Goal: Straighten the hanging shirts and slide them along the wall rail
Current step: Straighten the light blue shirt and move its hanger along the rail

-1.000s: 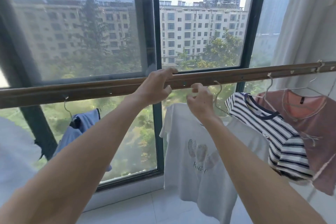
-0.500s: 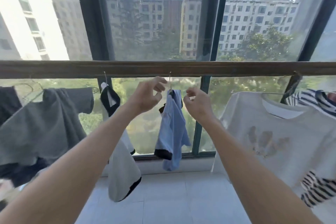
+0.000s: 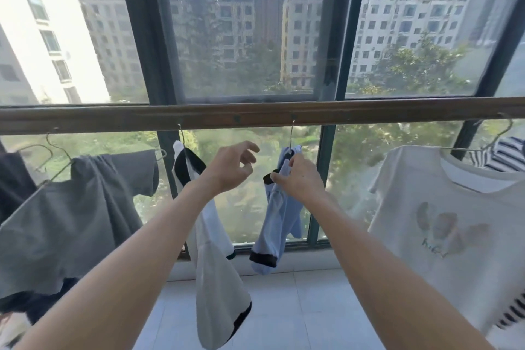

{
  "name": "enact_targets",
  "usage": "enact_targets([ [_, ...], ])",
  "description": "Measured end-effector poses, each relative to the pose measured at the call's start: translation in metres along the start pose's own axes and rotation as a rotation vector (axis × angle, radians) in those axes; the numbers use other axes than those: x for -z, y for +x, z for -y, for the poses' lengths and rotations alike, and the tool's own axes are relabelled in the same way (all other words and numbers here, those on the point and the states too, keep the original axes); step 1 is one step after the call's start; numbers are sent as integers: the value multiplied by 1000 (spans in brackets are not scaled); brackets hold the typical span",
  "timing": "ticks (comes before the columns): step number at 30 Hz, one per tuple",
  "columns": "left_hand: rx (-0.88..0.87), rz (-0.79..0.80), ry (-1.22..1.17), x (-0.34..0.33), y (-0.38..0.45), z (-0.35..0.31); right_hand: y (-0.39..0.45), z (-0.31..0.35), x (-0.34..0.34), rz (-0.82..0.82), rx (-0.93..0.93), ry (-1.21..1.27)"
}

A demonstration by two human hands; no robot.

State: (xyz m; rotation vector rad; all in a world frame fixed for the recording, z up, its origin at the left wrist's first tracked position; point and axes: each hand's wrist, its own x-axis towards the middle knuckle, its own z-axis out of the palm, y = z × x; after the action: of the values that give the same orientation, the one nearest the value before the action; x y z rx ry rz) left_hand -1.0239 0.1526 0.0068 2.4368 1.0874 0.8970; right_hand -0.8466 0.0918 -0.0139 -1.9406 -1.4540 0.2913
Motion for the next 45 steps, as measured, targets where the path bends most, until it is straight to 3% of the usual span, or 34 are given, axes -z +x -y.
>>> enact_targets([
  [5, 15, 57, 50, -24, 38, -5, 23, -25, 11, 105, -19, -7],
  [15, -154, 80, 174, -77, 89, -10, 46, -87, 62, -24, 13, -58],
  [21, -188, 236, -50, -89, 100, -19, 43, -104, 78, -144, -12, 36],
  [27, -182, 231, -95, -92, 106, -9, 33, -101, 80, -229, -36, 20],
  [31, -189, 246, -103, -87, 111, 0, 28, -96, 85, -257, -25, -93],
  [34, -199, 249, -112, -84, 113, 7, 24, -103, 97, -338, -144, -231],
  [37, -209, 263, -111, -84, 113, 9, 16, -107, 103, -134, -273, -348],
  [40, -215, 279, -129, -86, 114, 11, 15, -93, 92, -7, -166, -183],
  [45, -238, 240, -115, -74, 108, 23, 25, -81, 65, -88, -95, -186],
])
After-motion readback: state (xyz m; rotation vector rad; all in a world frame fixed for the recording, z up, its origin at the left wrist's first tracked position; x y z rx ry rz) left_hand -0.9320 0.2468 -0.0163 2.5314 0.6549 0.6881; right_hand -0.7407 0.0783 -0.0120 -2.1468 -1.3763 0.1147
